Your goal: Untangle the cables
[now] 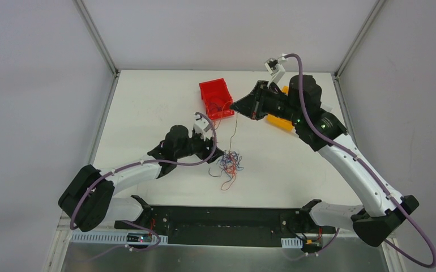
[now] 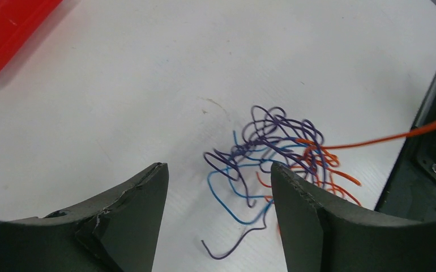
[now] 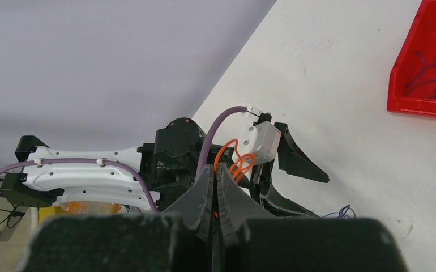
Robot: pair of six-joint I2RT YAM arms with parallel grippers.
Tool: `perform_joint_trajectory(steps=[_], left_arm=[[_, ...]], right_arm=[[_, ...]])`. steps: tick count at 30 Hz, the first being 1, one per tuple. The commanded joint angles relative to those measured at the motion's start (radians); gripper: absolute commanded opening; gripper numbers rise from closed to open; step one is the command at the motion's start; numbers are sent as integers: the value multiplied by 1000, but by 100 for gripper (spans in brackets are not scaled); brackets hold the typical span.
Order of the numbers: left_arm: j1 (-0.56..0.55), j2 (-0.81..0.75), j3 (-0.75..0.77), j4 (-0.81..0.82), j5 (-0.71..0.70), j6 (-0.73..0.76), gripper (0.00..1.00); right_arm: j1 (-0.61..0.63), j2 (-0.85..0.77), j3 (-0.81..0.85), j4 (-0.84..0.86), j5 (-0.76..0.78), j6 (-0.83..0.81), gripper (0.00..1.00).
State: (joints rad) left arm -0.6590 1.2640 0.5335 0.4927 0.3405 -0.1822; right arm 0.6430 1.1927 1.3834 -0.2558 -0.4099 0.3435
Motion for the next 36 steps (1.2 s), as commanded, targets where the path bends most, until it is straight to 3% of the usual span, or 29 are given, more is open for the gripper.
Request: perform_joint_trajectory(steps=[1, 9, 18, 23, 25, 29, 30, 33, 36], left_arm=[[7, -17, 21, 89, 157, -6, 68], [7, -140, -56, 140, 279, 72, 73], [4, 96, 83, 94, 280, 28, 69], [-8, 207, 162, 89, 352, -7, 67], [-14, 238, 188, 78, 373, -21, 55], [-14, 232, 225, -24, 335, -11, 6], [-13, 220, 228, -56, 302, -3, 0], [-2, 180, 208, -100, 153, -10, 0], [37, 157, 191, -130, 84, -41, 0]], right_arm=[[-9, -9, 56, -12, 50, -9, 0], [-22, -2, 9, -32, 117, -9, 0], [-24, 20, 24, -2, 64, 30, 0], [-25, 18, 14, 12, 51, 44, 0], [-26, 14, 10, 9, 61, 39, 0], [-43, -15, -8, -19, 113, 21, 0], [-50, -27, -12, -30, 141, 17, 0], [-73, -79, -19, -87, 292, -20, 0], [-80, -149, -37, -144, 624, -112, 0]])
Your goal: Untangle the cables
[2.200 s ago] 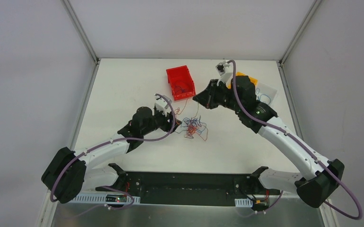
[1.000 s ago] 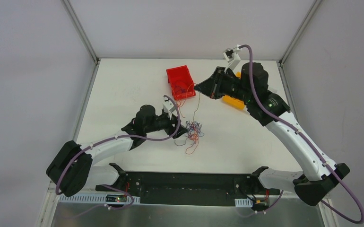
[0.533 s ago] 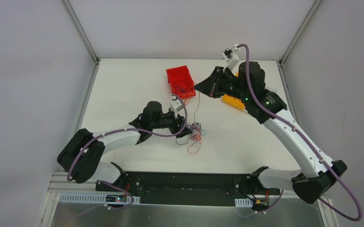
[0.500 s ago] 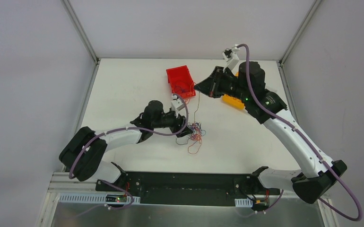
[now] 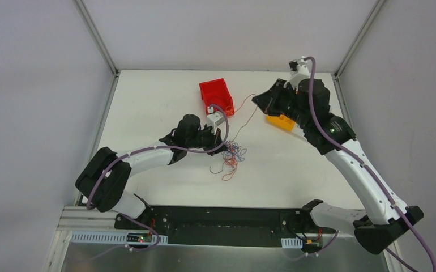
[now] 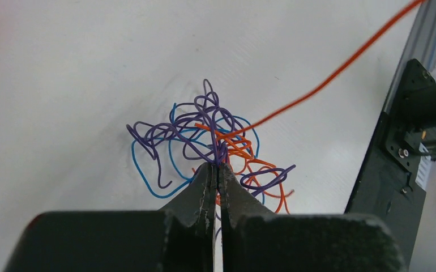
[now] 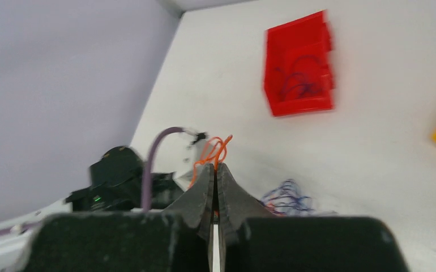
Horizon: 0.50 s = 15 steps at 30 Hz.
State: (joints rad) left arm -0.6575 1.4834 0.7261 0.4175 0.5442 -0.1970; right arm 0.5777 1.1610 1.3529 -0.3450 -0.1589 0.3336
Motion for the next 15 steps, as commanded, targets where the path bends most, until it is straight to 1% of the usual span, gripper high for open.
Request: perform_joint_trajectory(steps=[1, 3, 4, 5, 6, 8, 10, 14, 15], left_arm=[[51, -70, -6, -66, -133, -42, 0], [96, -89, -25, -88, -183, -76, 0], [120, -102, -36, -93, -212, -97, 0], [147, -117, -52, -96, -242, -115, 0], [173, -134, -68, -97, -268, -133, 0], [210, -185, -109, -93, -334, -168, 0], [224, -233, -146, -95, -422, -188, 0], [226, -306, -200, -86, -565, -209, 0], [226, -316, -205, -83, -568, -206, 0]], right_arm=[[-17, -145, -27, -62, 498, -121, 0], [-25, -204, -75, -71, 745, -138, 0], [-33, -226, -105, -73, 845, -135, 0], [-44, -247, -133, -73, 929, -128, 0], [-59, -267, -164, -73, 980, -117, 0], [-96, -286, -212, -82, 1020, -94, 0], [-132, -276, -225, -134, 1028, -51, 0], [-173, -228, -200, -223, 991, 11, 0], [-177, -223, -202, -224, 964, 10, 0]])
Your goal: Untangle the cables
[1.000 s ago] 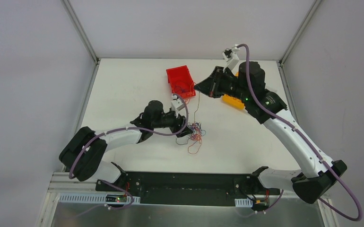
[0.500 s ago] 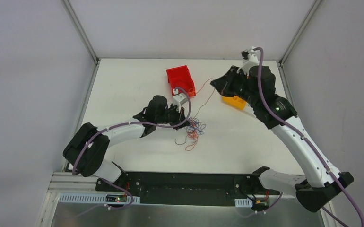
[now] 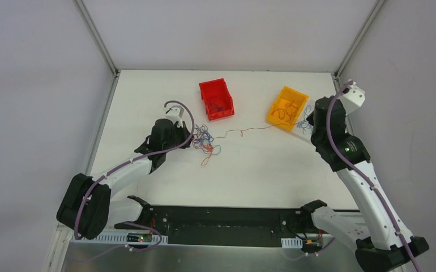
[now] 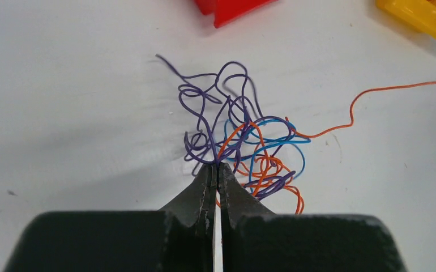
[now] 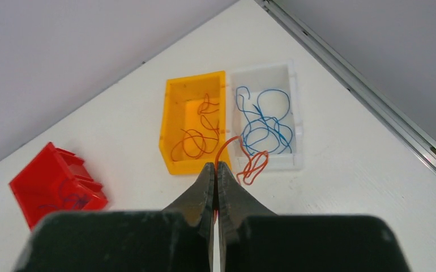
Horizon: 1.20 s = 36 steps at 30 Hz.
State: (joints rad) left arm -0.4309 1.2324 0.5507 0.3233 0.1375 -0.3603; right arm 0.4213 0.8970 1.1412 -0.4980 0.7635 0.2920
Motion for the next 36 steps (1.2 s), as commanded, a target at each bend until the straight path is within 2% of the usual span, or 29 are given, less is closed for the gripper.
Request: perform_joint_trajectory(steps=[1, 7, 10, 11, 14, 17, 18, 20, 24, 26, 28, 32, 36], left_arm=[[-1, -72, -31, 11, -153, -38, 0], [0, -124, -37, -20, -182, -23, 0], [-1, -176, -56, -32, -235, -23, 0], [0, -190, -64, -23, -233, -18, 0], [0, -208, -75, 3, -170, -4, 0], [0, -197, -78, 32, -102, -7, 0], [-1, -190, -78, 39, -83, -8, 0], [0, -176, -74, 48, -54, -9, 0], [0, -165, -67, 48, -50, -9, 0], [0, -168, -70, 45, -55, -8, 0], [-1, -170, -70, 44, -61, -6, 0], [0, -173, -71, 40, -74, -1, 0], [-1, -174, -70, 38, -68, 1, 0]], right_arm=[[-20, 45, 6, -69, -4, 52, 0], [-20, 87, -8, -74, -226, 57, 0], [-20, 97, -24, -63, -390, 37, 0], [-20, 101, -32, -52, -481, 16, 4], [-18, 133, -45, -32, -739, -23, 38], [3, 193, -46, -30, -851, -33, 64], [21, 209, -48, -24, -859, -41, 71], [72, 241, -50, -5, -872, -67, 78], [165, 357, -30, 45, -888, -95, 88], [198, 429, -5, 58, -849, -85, 90], [225, 505, 23, 66, -787, -57, 97], [269, 665, 112, 23, -574, 24, 99], [273, 766, 114, 80, -543, 67, 100]])
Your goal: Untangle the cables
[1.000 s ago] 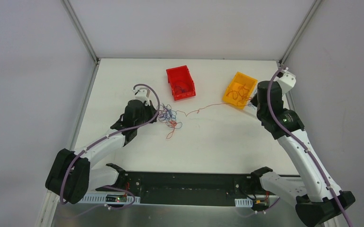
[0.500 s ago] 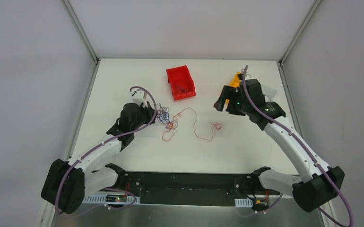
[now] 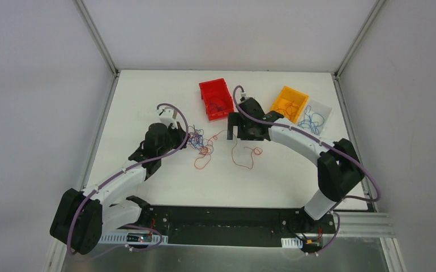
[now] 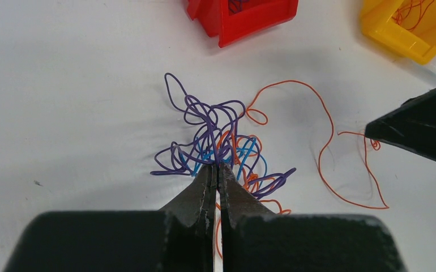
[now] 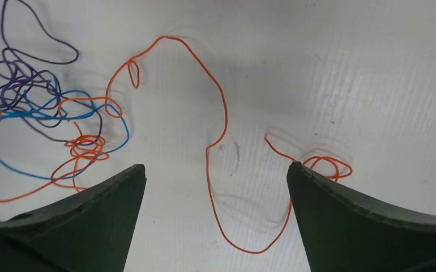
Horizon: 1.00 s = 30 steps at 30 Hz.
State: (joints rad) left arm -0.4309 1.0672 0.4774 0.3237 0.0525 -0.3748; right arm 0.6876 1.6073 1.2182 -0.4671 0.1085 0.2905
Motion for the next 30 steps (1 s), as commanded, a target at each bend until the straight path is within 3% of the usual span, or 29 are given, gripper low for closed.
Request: perform_joint_trajectory(steps=[1, 8, 13, 18, 25, 30], left_arm=[[0, -9, 4, 37, 21, 16, 0], [0, 1, 7, 37, 22, 17, 0], [0, 8, 9, 39, 25, 20, 0], [0, 7, 9, 37, 22, 23, 0], [0, 12, 10, 37, 25, 24, 0], [0, 11, 10, 37, 23, 25, 0]], right_arm=[[1, 74, 25, 75, 102, 81, 99], [-79, 179, -55, 323, -140, 242, 99], [-71, 237, -25, 364, -181, 281, 99], [-27, 292, 49, 291, -95, 262, 99], [78, 460, 292, -22, 226, 173, 99], [114, 505, 324, -36, 269, 166, 95]])
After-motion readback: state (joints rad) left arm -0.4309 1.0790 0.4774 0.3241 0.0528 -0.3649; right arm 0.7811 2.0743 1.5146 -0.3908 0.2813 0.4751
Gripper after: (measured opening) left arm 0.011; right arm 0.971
